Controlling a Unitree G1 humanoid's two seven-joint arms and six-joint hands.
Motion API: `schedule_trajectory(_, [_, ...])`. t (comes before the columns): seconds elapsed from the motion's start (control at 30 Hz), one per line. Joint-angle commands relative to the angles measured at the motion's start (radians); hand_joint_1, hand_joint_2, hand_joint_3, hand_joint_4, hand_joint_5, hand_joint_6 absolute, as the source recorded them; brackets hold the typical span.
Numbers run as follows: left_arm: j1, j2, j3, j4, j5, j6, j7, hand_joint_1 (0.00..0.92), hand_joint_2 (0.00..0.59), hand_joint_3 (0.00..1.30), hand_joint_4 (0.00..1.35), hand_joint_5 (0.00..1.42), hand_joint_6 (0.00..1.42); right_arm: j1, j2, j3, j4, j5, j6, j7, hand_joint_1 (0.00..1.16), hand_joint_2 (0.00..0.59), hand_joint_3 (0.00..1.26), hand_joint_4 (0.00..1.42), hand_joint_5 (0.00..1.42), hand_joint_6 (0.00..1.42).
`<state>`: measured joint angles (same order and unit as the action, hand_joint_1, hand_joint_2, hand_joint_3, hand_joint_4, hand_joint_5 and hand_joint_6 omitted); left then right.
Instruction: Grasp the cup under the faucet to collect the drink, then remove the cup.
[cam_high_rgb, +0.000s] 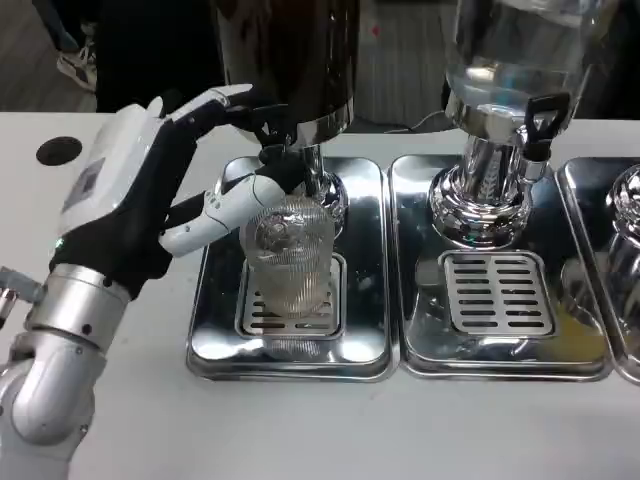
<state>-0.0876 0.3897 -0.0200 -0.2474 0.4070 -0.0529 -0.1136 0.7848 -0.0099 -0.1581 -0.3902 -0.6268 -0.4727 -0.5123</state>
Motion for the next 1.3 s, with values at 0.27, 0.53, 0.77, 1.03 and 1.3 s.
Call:
schedule_trajectory(0.27, [0.019,0.008,-0.019,-0.069,0.033,-0.018,-0.014,0.000,0.060,0.36,0.39,0.22,0.00,-0.003,0.001,-0.006,0.010,0.008,-0.016,-0.005,0.69,0.517,0.40,0.39,0.30,0.20])
schedule_trajectory(0.53, [0.026,0.005,-0.011,-0.077,0.028,-0.018,-0.010,0.000,0.061,0.38,0.41,0.22,0.00,-0.002,0.000,-0.008,0.012,0.011,-0.018,-0.006,0.69,0.517,0.40,0.39,0.30,0.20])
schedule_trajectory(0.77, [0.034,0.002,-0.010,-0.079,0.027,-0.020,-0.005,0.000,0.061,0.38,0.40,0.22,0.00,0.002,0.001,-0.009,0.012,0.013,-0.022,-0.007,0.69,0.517,0.40,0.39,0.30,0.20])
schedule_trajectory(1.03, [0.042,-0.001,-0.007,-0.083,0.026,-0.022,-0.002,0.000,0.061,0.38,0.40,0.22,0.00,0.006,0.001,-0.011,0.011,0.014,-0.027,-0.006,0.69,0.517,0.40,0.39,0.30,0.20])
schedule_trajectory(1.3, [0.047,0.001,0.002,-0.088,0.022,-0.022,-0.003,0.000,0.061,0.38,0.40,0.22,0.00,0.004,0.002,-0.009,0.009,0.013,-0.026,-0.003,0.69,0.517,0.40,0.39,0.30,0.20])
